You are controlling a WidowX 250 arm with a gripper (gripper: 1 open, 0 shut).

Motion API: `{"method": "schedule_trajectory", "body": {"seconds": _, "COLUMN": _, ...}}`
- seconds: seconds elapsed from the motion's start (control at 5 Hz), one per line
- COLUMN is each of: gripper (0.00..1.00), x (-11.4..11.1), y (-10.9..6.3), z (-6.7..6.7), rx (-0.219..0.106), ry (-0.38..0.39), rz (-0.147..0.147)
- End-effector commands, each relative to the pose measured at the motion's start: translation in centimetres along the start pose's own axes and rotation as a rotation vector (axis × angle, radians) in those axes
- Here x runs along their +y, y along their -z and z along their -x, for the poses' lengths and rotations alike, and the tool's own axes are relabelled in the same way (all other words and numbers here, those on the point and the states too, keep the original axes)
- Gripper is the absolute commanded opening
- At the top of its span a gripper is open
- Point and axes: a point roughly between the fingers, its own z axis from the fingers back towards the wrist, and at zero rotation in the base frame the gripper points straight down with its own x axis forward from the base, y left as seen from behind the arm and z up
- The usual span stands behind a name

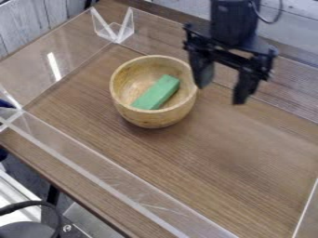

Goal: Put the green block in the brown bowl

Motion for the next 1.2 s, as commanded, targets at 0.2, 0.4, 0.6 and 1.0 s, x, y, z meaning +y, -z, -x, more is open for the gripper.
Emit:
{"method": "schedule_trajectory", "body": {"seconds": 0.2, "gripper": 1.0, "x": -1.1, "y": 0.4, "z": -0.5, "rx": -0.028, "ry": -0.024, "rz": -0.001}}
{"method": "schedule_trajectory", "body": {"seconds": 0.4, "gripper": 0.0, "x": -0.7, "y": 0.7, "z": -0.6, "rx": -0.025, "ry": -0.033, "rz": -0.003}}
{"method": "schedule_trajectory", "body": {"seconds": 0.6, "gripper": 1.0, "x": -0.3, "y": 0.9, "z": -0.7, "rx": -0.022, "ry": -0.048, "rz": -0.005}}
{"method": "schedule_trajectory", "body": {"seconds": 1.0, "gripper": 1.0, "x": 0.3, "y": 1.3, "z": -0.8, "rx": -0.029, "ry": -0.147, "rz": -0.005}}
